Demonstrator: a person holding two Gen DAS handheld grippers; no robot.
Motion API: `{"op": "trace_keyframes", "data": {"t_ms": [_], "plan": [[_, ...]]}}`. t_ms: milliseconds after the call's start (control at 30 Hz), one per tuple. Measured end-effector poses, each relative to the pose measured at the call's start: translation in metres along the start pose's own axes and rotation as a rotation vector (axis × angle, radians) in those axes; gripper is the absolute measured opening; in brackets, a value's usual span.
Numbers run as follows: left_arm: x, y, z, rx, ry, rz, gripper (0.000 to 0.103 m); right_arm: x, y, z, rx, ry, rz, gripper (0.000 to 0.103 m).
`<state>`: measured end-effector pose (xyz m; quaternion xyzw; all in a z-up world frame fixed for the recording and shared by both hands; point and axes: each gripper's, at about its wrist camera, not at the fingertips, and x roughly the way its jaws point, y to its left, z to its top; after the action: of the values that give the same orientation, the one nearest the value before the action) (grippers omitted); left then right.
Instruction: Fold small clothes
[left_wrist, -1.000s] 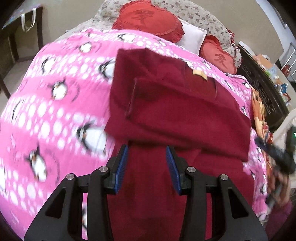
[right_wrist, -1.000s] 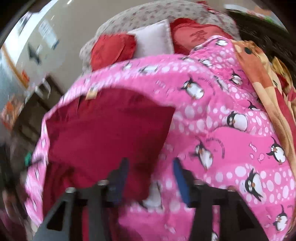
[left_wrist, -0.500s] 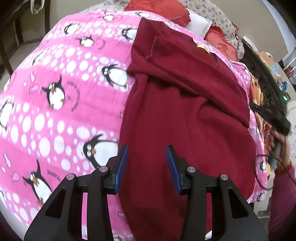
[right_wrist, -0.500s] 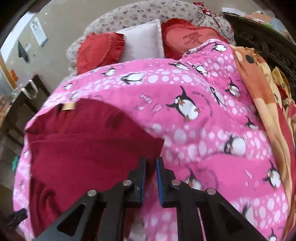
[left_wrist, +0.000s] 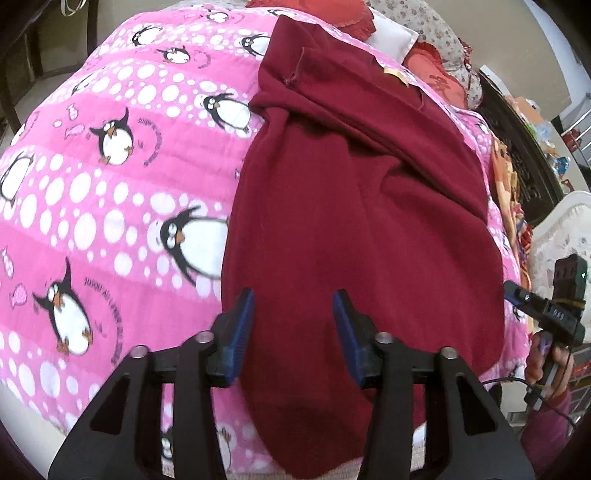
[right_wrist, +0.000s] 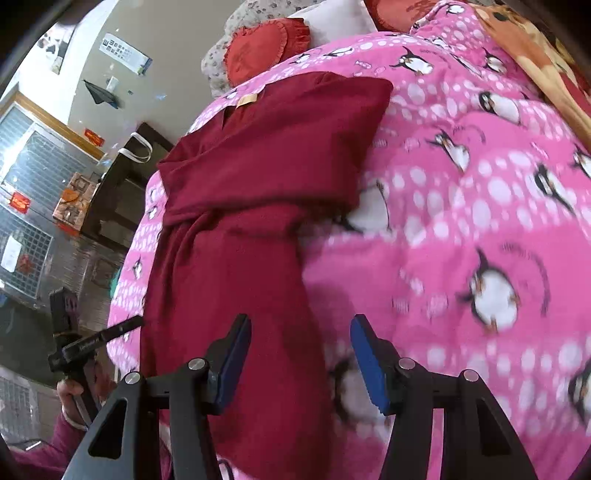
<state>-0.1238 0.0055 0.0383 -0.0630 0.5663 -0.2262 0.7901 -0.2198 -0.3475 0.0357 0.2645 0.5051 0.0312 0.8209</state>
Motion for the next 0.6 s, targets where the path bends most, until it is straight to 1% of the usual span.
{"op": "trace_keyframes", "data": {"t_ms": [33,67,133,200,267,400,600], "plan": [[-0.002,0.001,-0.003,-0.006,-0.001,-0.006,0.06,-0.002,0.0,-0.004,-0.008,0.005,-0.005,0.054],[-0.003,0.002,-0.006,-0.011,-0.003,-0.009,0.061,-0.004,0.001,-0.009,-0.016,0.008,-0.01,0.054],[-0.006,0.002,-0.013,-0.016,-0.002,0.009,0.061,-0.009,0.002,-0.018,-0.025,0.007,-0.018,0.054],[-0.007,0.001,-0.02,-0.011,-0.007,0.058,0.061,-0.011,0.002,-0.026,-0.03,0.0,-0.029,0.054],[-0.008,0.0,-0.024,-0.01,-0.01,0.078,0.061,-0.01,0.002,-0.034,-0.035,0.008,-0.039,0.054],[-0.009,0.001,-0.03,-0.016,-0.003,0.08,0.061,-0.003,0.0,-0.043,-0.026,0.038,-0.029,0.054],[-0.009,0.002,-0.036,-0.018,0.011,0.078,0.061,0.004,0.001,-0.053,-0.016,0.054,-0.024,0.054]]}}
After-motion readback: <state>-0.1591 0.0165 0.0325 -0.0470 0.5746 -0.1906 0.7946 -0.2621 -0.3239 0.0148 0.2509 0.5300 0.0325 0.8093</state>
